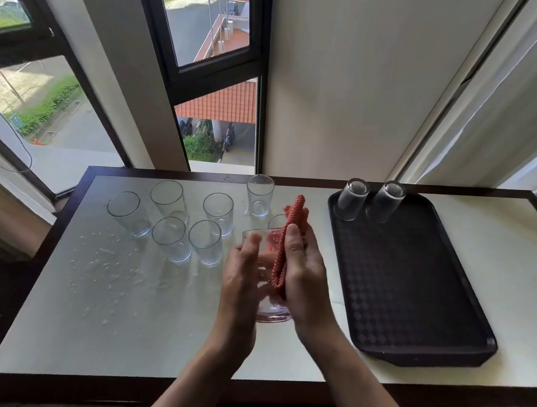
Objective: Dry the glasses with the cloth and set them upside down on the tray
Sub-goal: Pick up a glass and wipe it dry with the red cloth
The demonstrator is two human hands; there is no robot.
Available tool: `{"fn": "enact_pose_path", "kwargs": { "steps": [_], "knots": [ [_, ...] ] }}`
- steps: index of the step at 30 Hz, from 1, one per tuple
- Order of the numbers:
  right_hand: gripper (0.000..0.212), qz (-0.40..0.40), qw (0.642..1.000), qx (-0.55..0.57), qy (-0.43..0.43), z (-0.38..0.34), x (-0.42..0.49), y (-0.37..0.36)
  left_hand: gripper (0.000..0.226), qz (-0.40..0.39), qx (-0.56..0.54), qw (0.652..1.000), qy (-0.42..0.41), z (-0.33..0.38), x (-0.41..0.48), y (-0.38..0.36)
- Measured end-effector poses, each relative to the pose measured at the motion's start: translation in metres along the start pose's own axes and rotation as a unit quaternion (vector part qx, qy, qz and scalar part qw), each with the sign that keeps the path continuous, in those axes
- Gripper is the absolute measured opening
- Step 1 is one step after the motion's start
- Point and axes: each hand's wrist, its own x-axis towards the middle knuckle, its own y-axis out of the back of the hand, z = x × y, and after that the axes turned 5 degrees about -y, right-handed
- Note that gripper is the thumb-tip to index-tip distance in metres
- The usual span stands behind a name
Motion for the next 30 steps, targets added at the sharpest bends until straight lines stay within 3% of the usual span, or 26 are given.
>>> {"fn": "enact_pose_path", "kwargs": {
  "steps": [2,4,9,14,17,23,26,28,30],
  "knots": [
    [0.055,-0.017,0.999,0.027,-0.026,0.002,0.001,-0.001,0.075,-0.007,-0.022,1.0,-0.001,-0.002,-0.001,0.002],
    [0.055,-0.013,1.0,-0.002,0.001,0.005,-0.016,-0.003,0.088,-0.024,-0.048,0.999,-0.004,-0.002,-0.001,0.006],
    [0.056,-0.02,0.988,-0.102,0.118,0.011,-0.052,-0.006,0.065,-0.02,-0.103,0.994,-0.016,0.0,0.002,0.011],
    [0.042,-0.016,1.0,-0.02,0.015,0.004,-0.019,0.006,0.073,-0.001,-0.029,0.999,-0.027,0.0,-0.008,0.002],
    [0.049,-0.024,0.998,0.031,-0.038,0.005,-0.008,0.008,0.062,-0.01,-0.021,1.0,-0.007,0.001,-0.013,-0.005],
    [0.048,0.017,0.994,-0.062,0.087,0.003,-0.044,0.007,0.063,-0.08,-0.087,0.993,0.009,-0.004,-0.018,0.0],
    [0.047,0.035,0.982,-0.133,0.13,0.002,-0.038,0.01,0.071,-0.07,-0.078,0.994,-0.008,-0.007,-0.016,-0.002],
    [0.052,0.036,0.98,-0.156,0.116,0.005,-0.028,0.011,0.074,-0.045,-0.056,0.997,-0.021,-0.007,-0.013,-0.005],
    [0.056,0.033,0.995,-0.087,0.047,0.005,-0.015,0.013,0.075,-0.04,-0.047,0.998,-0.017,-0.005,-0.014,-0.007]
  ]
}}
